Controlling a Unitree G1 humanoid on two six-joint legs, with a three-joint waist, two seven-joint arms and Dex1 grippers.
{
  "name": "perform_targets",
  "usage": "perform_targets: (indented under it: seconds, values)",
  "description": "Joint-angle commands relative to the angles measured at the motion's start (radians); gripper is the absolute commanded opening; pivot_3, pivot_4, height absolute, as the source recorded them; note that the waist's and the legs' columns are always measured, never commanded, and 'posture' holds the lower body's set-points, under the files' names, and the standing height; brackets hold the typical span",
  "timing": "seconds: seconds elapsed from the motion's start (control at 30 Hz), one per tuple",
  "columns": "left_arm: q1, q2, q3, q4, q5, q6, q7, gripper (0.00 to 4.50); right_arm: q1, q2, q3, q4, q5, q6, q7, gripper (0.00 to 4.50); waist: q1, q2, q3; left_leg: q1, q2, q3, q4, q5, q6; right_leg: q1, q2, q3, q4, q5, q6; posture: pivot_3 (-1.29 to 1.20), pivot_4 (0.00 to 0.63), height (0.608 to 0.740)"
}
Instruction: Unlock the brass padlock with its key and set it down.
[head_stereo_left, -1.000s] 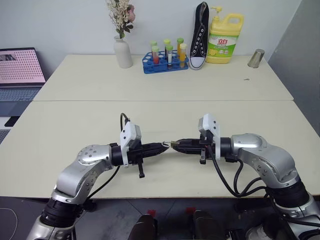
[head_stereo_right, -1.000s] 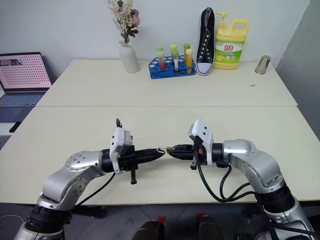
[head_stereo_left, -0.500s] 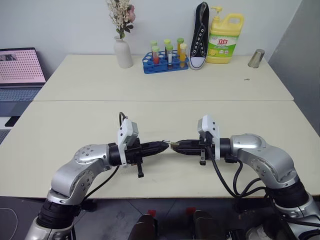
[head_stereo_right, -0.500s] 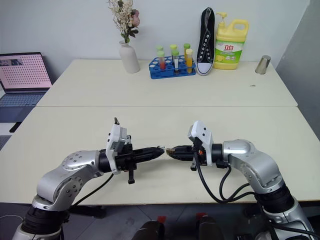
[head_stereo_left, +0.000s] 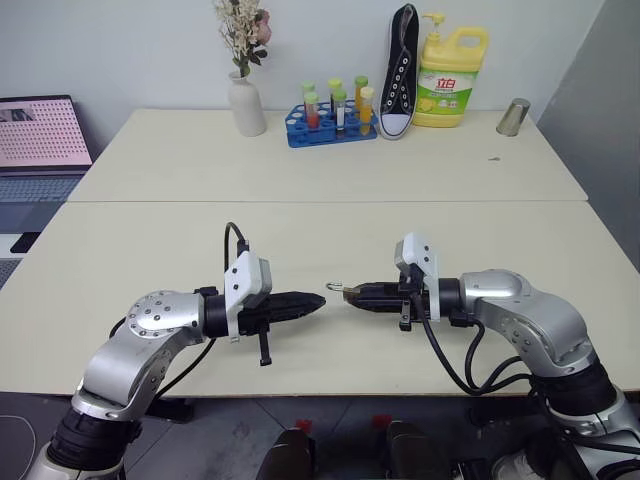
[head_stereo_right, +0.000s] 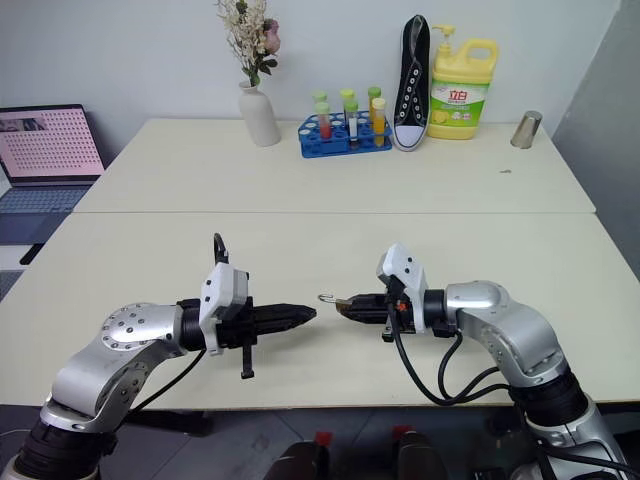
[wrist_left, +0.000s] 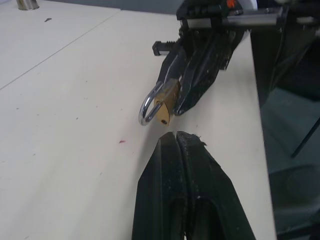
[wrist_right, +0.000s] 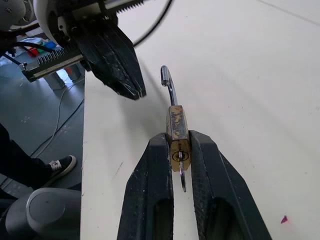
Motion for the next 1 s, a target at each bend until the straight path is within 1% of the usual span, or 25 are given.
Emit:
perform_targets:
  seconds: [0.03,0.07,0.13,0.23,0.33,0.4,0.43,0.47,0.63,0.73,0.77,0.8,0.83,1.0]
  values:
    - [0.043,0.044,0.005,0.152,0.313,-0.59,-0.024,0.54,-0.039,0.024,-0.043,0.02,0.082,0.125,-0.023,0.13,0.0,0.0,0.0,0.0,0.0,0.0,0.0,0.0,0.0,0.0,0.0,0.0,0.0,0.0,0.0,0.0,0.15,0.74]
    - [0.047,0.04,0.008,0.201,0.359,-0.705,-0.013,0.84,-0.049,0.035,-0.052,0.031,0.102,0.163,-0.035,0.13,0.0,0.0,0.0,0.001,0.0,0.001,-0.001,0.0,0.0,0.0,0.0,0.0,-0.001,0.0,0.0,0.0,0.15,0.74]
    - [0.039,0.017,0.017,0.243,0.363,-0.809,0.003,1.46,-0.068,0.051,-0.057,0.055,0.13,0.23,-0.051,0.13,0.001,0.001,0.0,0.001,0.0,0.001,-0.001,0.0,0.0,0.0,0.0,0.0,-0.001,0.001,-0.002,0.0,0.15,0.74]
    - [0.03,0.009,0.009,0.277,0.368,-0.888,0.009,2.42,-0.081,0.061,-0.062,0.074,0.146,0.278,-0.062,0.13,0.002,0.001,0.0,-0.001,0.0,0.0,-0.001,0.0,0.0,-0.001,-0.001,0.0,-0.001,0.001,-0.002,0.0,0.15,0.74]
    - [0.051,0.015,0.034,0.313,0.399,-0.99,0.047,3.38,-0.13,0.099,-0.042,0.185,0.14,0.323,-0.068,0.13,0.002,0.001,0.0,-0.001,-0.001,0.0,-0.001,0.0,0.0,-0.001,-0.002,0.0,-0.001,0.001,-0.002,0.0,0.15,0.74]
    - [0.067,0.015,0.044,0.315,0.41,-1.02,0.074,4.09,-0.171,0.123,-0.008,0.269,0.118,0.322,-0.055,0.13,-0.001,0.001,0.0,0.0,-0.001,0.001,-0.001,0.0,0.0,-0.001,-0.001,0.0,-0.001,0.001,-0.002,0.0,0.15,0.74]
    - [0.075,0.014,0.044,0.31,0.412,-1.014,0.085,4.35,-0.187,0.13,0.009,0.306,0.1,0.312,-0.052,0.13,-0.004,0.001,0.0,0.0,-0.001,0.001,-0.001,0.0,0.0,-0.001,-0.001,0.0,0.0,0.001,-0.002,0.0,0.15,0.74]
    - [0.083,0.014,0.041,0.305,0.422,-1.024,0.094,4.5,-0.2,0.132,0.03,0.337,0.079,0.294,-0.042,0.13,-0.004,0.001,0.0,0.0,0.0,0.001,-0.001,0.0,0.0,-0.002,-0.001,0.0,0.0,0.001,-0.002,0.0,0.15,0.74]
    - [0.131,0.024,0.036,0.276,0.431,-1.017,0.126,4.5,-0.27,0.163,0.094,0.497,-0.01,0.222,-0.016,0.13,-0.006,0.001,0.0,0.0,0.0,0.001,-0.001,0.0,0.0,-0.003,0.0,0.0,0.001,0.001,-0.002,0.0,0.15,0.74]
    - [0.15,0.023,0.034,0.256,0.418,-0.971,0.139,4.5,-0.301,0.166,0.124,0.565,-0.064,0.171,0.011,0.13,-0.005,0.001,0.001,-0.001,0.0,0.001,-0.001,0.0,0.0,-0.004,0.0,0.0,0.002,0.001,-0.002,0.0,0.15,0.74]
    - [0.158,0.027,0.028,0.249,0.422,-0.971,0.138,4.5,-0.316,0.16,0.134,0.59,-0.084,0.15,0.024,0.48,-0.006,0.001,0.0,-0.001,0.0,0.001,-0.001,0.0,0.0,-0.004,0.0,0.0,0.002,0.001,-0.002,0.0,0.15,0.74]
    - [0.163,0.03,0.023,0.244,0.426,-0.973,0.137,4.5,-0.326,0.156,0.14,0.607,-0.099,0.135,0.036,0.93,-0.006,0.001,0.001,-0.001,0.0,0.001,-0.001,0.0,0.0,-0.004,0.0,0.0,0.002,0.001,-0.002,0.0,0.15,0.74]
    - [0.171,0.028,0.019,0.237,0.413,-0.939,0.137,4.5,-0.335,0.145,0.148,0.621,-0.119,0.112,0.049,1.15,-0.005,0.001,0.001,-0.001,0.0,0.001,-0.001,0.0,0.0,-0.004,0.0,0.0,0.002,0.001,-0.002,0.0,0.15,0.74]
    - [0.181,0.029,0.001,0.215,0.387,-0.834,0.119,4.5,-0.333,0.089,0.159,0.602,-0.181,0.044,0.096,2.85,-0.005,0.001,0.001,-0.001,0.0,0.001,-0.001,0.0,0.0,-0.004,0.0,0.0,0.002,0.001,-0.002,0.0,0.15,0.74]
